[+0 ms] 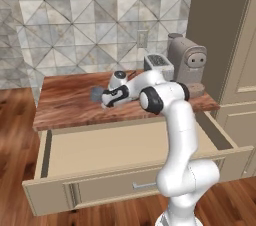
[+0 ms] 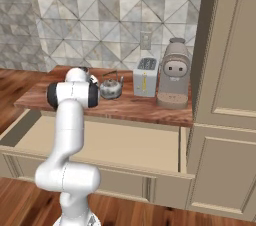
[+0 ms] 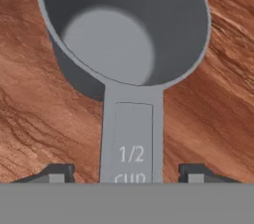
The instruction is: Pick the measuring cup from the drawer and place it on the counter.
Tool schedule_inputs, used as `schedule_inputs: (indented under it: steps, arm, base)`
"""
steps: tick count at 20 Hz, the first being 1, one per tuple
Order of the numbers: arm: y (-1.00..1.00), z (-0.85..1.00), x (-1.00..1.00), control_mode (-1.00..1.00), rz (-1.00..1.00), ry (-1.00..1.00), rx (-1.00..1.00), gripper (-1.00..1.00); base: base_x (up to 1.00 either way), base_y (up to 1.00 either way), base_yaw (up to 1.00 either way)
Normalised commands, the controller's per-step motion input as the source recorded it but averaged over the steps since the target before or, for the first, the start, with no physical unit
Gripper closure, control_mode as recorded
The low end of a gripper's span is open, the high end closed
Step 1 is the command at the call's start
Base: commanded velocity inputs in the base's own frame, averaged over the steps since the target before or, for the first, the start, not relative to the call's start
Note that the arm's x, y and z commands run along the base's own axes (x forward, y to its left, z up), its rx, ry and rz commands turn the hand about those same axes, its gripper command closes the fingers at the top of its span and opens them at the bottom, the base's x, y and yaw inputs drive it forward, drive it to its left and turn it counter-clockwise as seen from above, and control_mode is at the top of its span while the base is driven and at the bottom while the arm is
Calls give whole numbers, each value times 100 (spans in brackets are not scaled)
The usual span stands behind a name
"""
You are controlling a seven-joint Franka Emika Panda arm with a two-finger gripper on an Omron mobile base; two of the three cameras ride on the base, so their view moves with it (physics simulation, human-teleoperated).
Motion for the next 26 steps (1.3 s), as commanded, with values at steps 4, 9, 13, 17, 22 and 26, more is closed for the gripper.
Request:
schedule_inputs:
  steps: [4,9,13,17,22,26]
  arm:
    - [0,-8,42,-100,3,-1,0,-100]
    - [8,42,-17,-100,17,-16,0,-100]
    - [6,65,-54,-100,19,-12,0,-100]
    - [0,66,-84,-100,20,-11,0,-100]
    - [-1,46,-100,-100,22,-9,0,-100]
    - [-6,26,-100,-100,14,-3,0,-100]
  base:
    - [0,0,0]
    - [0,0,0]
    - [0,0,0]
    - [0,0,0]
    - [0,0,0]
    - [0,0,0]
